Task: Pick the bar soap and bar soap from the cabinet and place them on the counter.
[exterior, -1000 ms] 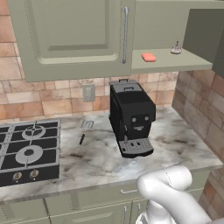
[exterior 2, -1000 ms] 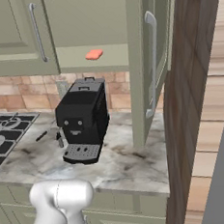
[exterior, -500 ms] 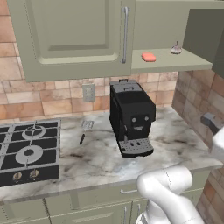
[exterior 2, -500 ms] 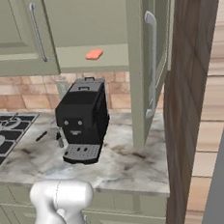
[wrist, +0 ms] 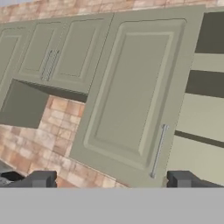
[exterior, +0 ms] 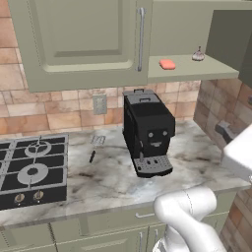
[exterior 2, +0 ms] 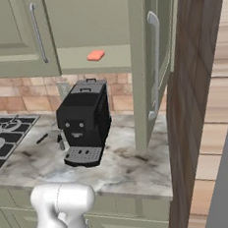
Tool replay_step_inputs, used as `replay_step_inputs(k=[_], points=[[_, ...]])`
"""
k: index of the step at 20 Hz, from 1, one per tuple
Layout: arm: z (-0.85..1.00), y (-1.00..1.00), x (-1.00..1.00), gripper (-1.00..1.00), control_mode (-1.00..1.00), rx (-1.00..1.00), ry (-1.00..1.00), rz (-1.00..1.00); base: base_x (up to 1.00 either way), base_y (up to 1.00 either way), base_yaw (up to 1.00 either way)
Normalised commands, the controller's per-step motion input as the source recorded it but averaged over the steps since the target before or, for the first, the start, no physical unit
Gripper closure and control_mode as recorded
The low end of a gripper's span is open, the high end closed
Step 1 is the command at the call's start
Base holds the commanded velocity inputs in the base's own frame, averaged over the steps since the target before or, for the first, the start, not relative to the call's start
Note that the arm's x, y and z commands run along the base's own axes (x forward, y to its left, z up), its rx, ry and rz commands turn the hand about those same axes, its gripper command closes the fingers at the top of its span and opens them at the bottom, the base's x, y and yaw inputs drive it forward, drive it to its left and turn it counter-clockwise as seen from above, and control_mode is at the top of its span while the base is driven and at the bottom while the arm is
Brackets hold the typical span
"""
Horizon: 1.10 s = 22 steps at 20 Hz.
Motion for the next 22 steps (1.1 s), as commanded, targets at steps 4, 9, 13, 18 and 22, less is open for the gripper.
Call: replay_step_inputs(k=[4,9,13,18,22], points=[[0.0,0.0,0.27,-1.0,-1.0,0.03,-0.02,-0.11,0.0,0.0,0.0],[0.04,0.01,0.24,-1.0,-1.0,0.03,-0.01,-0.13,0.0,0.0,0.0],[0.07,-0.1,0.0,-1.0,-1.0,0.08,-0.02,0.0,0.0,0.0,0.0],[0.0,-0.18,0.05,-1.0,-1.0,0.06,-0.06,0.0,0.0,0.0,0.0],[0.0,-0.2,0.16,-1.0,-1.0,0.04,-0.06,0.0,0.0,0.0,0.0]])
